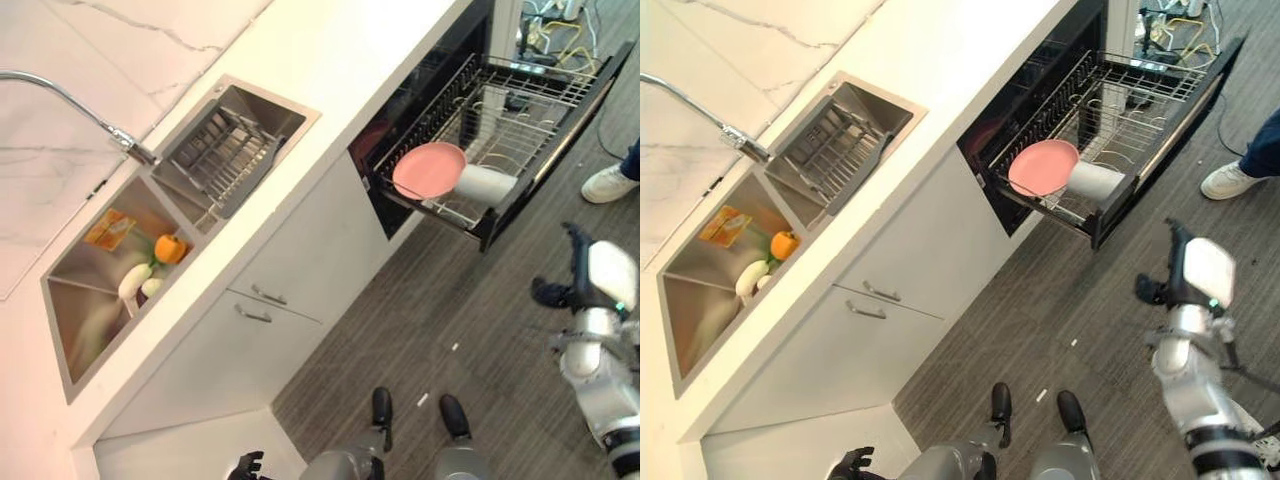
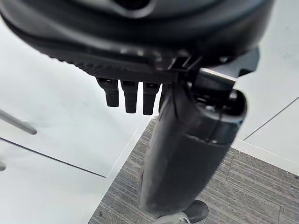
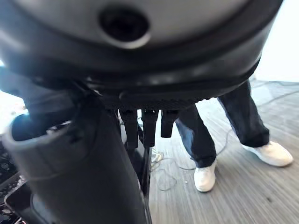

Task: Place the dishes in the dishwasher.

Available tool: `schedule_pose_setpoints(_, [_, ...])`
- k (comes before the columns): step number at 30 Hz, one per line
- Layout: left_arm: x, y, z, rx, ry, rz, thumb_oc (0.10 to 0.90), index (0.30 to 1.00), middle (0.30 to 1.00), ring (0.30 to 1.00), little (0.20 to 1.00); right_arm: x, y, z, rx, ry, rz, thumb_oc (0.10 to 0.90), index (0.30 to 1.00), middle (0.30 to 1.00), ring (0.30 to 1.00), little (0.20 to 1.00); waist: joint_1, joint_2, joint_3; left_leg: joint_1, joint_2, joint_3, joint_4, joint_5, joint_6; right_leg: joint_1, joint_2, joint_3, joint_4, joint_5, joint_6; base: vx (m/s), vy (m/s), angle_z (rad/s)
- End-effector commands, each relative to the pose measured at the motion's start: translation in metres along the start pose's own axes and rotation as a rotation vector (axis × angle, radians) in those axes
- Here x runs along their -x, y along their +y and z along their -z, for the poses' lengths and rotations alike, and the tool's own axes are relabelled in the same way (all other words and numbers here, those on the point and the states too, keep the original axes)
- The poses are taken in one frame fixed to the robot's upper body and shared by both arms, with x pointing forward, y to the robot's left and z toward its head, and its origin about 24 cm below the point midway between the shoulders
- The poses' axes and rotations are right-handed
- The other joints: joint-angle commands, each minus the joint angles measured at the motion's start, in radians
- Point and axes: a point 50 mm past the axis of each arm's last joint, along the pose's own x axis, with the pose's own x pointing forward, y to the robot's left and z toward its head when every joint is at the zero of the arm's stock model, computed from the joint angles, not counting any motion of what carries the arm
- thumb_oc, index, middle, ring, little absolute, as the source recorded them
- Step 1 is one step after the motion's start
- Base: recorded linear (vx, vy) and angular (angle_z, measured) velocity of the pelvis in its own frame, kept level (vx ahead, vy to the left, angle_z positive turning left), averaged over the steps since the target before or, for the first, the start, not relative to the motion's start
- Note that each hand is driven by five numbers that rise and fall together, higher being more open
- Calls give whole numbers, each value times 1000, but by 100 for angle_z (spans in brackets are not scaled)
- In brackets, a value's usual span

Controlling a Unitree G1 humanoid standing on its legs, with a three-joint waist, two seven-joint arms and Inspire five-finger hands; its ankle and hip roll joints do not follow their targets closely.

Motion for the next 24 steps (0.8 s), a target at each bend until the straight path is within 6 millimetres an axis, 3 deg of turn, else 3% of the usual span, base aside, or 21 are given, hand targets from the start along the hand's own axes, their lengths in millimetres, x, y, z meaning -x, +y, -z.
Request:
schedule_pose_setpoints(1, [-5, 19, -3, -53, -7, -40, 800, 900, 900, 900, 900, -35, -61, -48, 13, -274, 196, 400, 300, 300, 300, 300, 12, -26, 8, 16, -26, -40, 6, -29, -2, -93, -47, 15, 116, -100, 33, -41, -12, 24])
schedule_pose_setpoints(2, [-5, 20, -2, -59, -7, -27, 800, 900, 900, 900, 900, -41, -64, -44, 54, -266, 169, 400, 300, 300, 300, 300, 15, -18, 7, 10, -35, -55, 5, -27, -2, -103, -54, 8, 128, -104, 32, -4, -7, 30])
schedule_pose_setpoints(4, [-5, 19, 0, -58, 0, -25, 800, 900, 900, 900, 900, -43, -64, -45, 50, -259, 166, 467, 401, 401, 401, 401, 14, -14, 6, 10, -38, -61, 5, -27, 0, -106, -55, 6, 136, -109, 31, 7, 1, 41])
schedule_pose_setpoints(7, [-4, 16, 3, -83, 2, -2, 800, 900, 900, 900, 900, -61, -64, -44, 50, -213, 158, 616, 625, 625, 625, 625, 32, 1, -1, 10, -41, -61, 5, -24, 2, -102, -54, 7, 143, -113, 29, 1, -5, 7])
schedule_pose_setpoints(8, [-3, 17, 4, -84, 1, -1, 800, 900, 900, 900, 900, -66, -62, -43, 49, -191, 152, 800, 900, 900, 900, 900, 38, 5, -2, 8, -42, -63, 5, -20, 0, -102, -54, 1, 141, -111, 29, -13, -18, -7])
schedule_pose_setpoints(12, [-5, 21, 1, -70, -9, -3, 800, 900, 900, 900, 900, -82, -55, -49, 51, -162, 102, 800, 900, 900, 900, 900, 57, 15, -4, -3, -43, -71, 5, -13, -6, -97, -56, -19, 132, -108, 31, -26, -21, 8])
schedule_pose_setpoints(14, [-4, 22, 2, -54, -12, 2, 800, 900, 900, 900, 900, -107, -67, -65, 10, -136, 121, 800, 900, 900, 900, 900, 78, 28, -4, -16, -53, -87, 5, -6, -8, -106, -62, -34, 132, -102, 34, -32, -13, 19])
schedule_pose_setpoints(18, [-3, 25, 5, -52, -11, -1, 800, 900, 900, 900, 900, -123, -77, -83, -74, -123, 141, 800, 900, 900, 900, 900, 112, 43, -10, -34, -63, -95, 5, 4, -8, -125, -65, -46, 141, -99, 36, -42, -10, 10])
schedule_pose_setpoints(19, [-3, 27, 6, -57, -17, -1, 800, 900, 900, 900, 900, -130, -81, -98, -56, -156, 132, 800, 900, 900, 900, 900, 127, 50, -14, -42, -67, -99, 5, 10, -10, -132, -68, -51, 142, -97, 36, -30, 0, 8])
schedule_pose_setpoints(21, [-2, 30, 8, -33, -26, -4, 800, 900, 900, 900, 900, -144, -107, -126, -35, -211, 178, 800, 900, 900, 900, 900, 154, 75, -18, -67, -80, -109, 5, 24, -15, -154, -77, -66, 145, -91, 36, -44, 1, 12])
schedule_pose_setpoints(22, [-2, 29, 8, -30, -27, -2, 800, 900, 900, 900, 900, -144, -108, -128, -34, -214, 179, 800, 900, 900, 900, 900, 151, 77, -18, -70, -80, -109, 5, 24, -15, -157, -77, -66, 146, -91, 36, -34, 2, 12])
schedule_pose_setpoints(24, [-1, 26, 10, -45, -35, 10, 800, 900, 900, 900, 900, -152, -132, -145, 23, -245, 232, 800, 900, 900, 900, 900, 184, 89, -29, -92, -92, -116, 5, 38, -20, -167, -92, -87, 149, -89, 36, -30, -5, 12])
